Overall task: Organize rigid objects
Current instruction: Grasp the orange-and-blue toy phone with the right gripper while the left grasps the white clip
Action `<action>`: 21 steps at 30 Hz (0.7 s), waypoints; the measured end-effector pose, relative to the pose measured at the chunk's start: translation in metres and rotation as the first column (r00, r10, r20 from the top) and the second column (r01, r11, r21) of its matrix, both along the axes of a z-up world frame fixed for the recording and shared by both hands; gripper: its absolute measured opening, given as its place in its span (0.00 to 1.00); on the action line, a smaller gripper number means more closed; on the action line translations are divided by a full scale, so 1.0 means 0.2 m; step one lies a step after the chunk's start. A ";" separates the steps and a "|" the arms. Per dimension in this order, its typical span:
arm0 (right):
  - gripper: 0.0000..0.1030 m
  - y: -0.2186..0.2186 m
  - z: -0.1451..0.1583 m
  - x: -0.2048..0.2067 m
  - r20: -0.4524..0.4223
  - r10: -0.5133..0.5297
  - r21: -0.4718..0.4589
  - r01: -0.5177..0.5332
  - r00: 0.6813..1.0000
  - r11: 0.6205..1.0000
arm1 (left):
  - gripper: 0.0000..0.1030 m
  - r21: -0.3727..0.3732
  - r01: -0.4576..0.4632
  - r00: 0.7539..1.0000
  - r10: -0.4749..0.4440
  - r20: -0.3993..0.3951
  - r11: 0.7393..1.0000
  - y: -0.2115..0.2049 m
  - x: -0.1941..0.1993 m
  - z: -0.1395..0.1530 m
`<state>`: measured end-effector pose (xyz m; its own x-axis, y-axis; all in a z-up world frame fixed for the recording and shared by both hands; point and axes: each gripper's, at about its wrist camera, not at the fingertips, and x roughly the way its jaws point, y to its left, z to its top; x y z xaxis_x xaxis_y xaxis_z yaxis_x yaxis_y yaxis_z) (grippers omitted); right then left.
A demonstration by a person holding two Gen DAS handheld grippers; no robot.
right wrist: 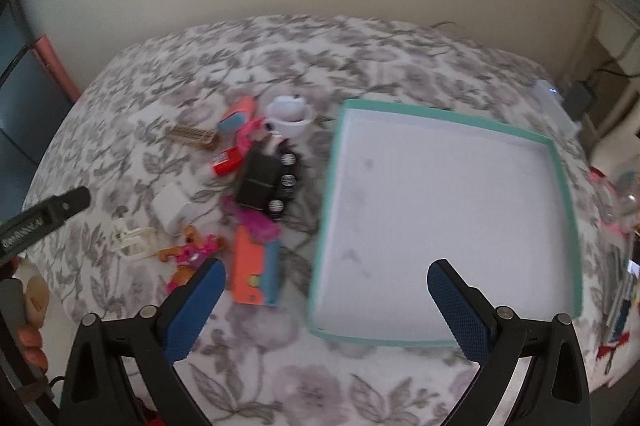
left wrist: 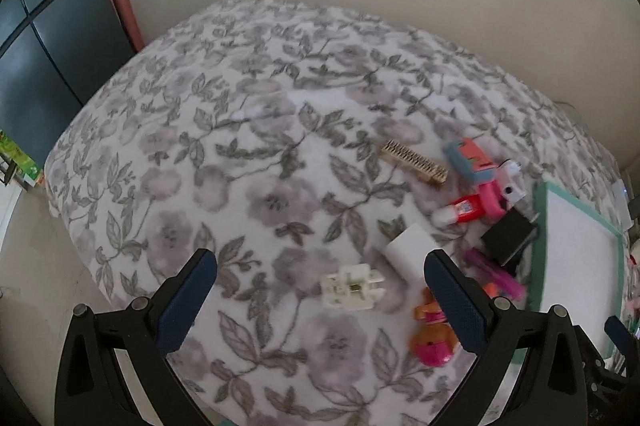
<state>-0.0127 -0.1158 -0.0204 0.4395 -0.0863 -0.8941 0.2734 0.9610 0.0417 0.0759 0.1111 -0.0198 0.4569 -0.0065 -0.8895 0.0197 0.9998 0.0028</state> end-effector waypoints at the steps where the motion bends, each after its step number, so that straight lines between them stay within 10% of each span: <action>1: 0.95 0.01 -0.01 0.01 -0.006 0.006 0.009 -0.006 1.000 1.000 | 1.00 -0.004 0.001 1.000 -0.001 -0.019 1.000 0.01 0.01 -0.02; 21: 0.52 0.20 -0.33 0.20 -0.192 0.087 0.080 -0.073 0.977 0.994 | 0.94 -0.006 0.064 0.982 -0.064 -0.178 0.998 -0.07 0.09 -0.35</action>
